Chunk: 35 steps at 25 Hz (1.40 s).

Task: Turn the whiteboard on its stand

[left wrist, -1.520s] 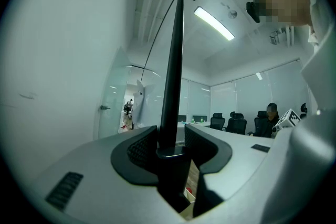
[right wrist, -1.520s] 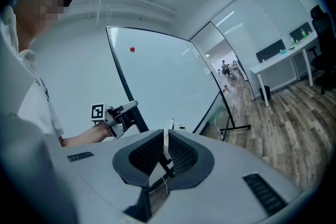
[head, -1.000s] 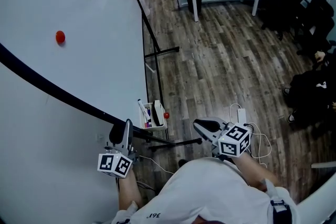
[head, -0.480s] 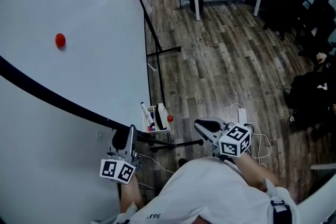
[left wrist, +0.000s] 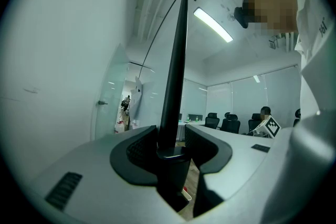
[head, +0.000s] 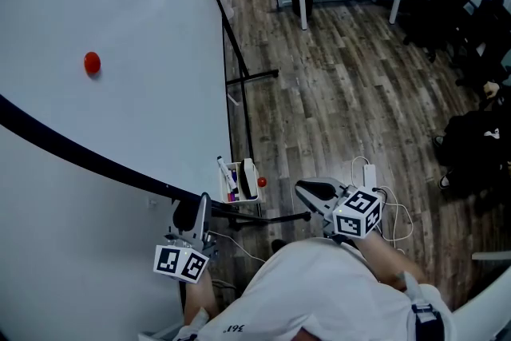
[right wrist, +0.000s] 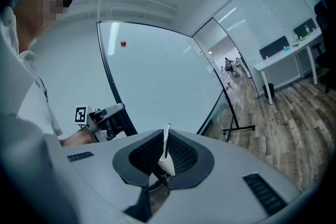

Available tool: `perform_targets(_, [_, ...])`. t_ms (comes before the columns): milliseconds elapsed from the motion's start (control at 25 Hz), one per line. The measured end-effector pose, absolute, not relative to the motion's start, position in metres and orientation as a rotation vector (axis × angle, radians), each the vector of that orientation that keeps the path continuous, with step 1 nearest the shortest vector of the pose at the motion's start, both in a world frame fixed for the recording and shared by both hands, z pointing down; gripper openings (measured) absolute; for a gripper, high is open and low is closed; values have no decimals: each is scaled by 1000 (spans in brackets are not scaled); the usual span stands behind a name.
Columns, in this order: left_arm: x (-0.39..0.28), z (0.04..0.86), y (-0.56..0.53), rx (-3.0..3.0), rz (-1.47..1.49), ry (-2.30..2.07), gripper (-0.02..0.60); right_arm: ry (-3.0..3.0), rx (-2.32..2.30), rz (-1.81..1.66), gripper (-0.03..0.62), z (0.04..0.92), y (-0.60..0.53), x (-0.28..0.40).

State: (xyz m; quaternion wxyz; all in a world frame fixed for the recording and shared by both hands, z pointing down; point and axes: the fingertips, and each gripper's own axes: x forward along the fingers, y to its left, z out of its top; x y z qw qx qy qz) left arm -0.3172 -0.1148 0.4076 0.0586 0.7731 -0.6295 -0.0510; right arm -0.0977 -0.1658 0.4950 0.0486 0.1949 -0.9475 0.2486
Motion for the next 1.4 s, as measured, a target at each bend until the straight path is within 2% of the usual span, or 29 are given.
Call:
perform_targets(600, [-317, 407, -115, 2302, -128, -1945, 170, -2881, 550, 810, 31, 500, -164, -86])
perform_targets(1400, [-318, 399, -113, 2183, -222, -2202, 170, -2836, 122, 819, 31, 516, -139, -26])
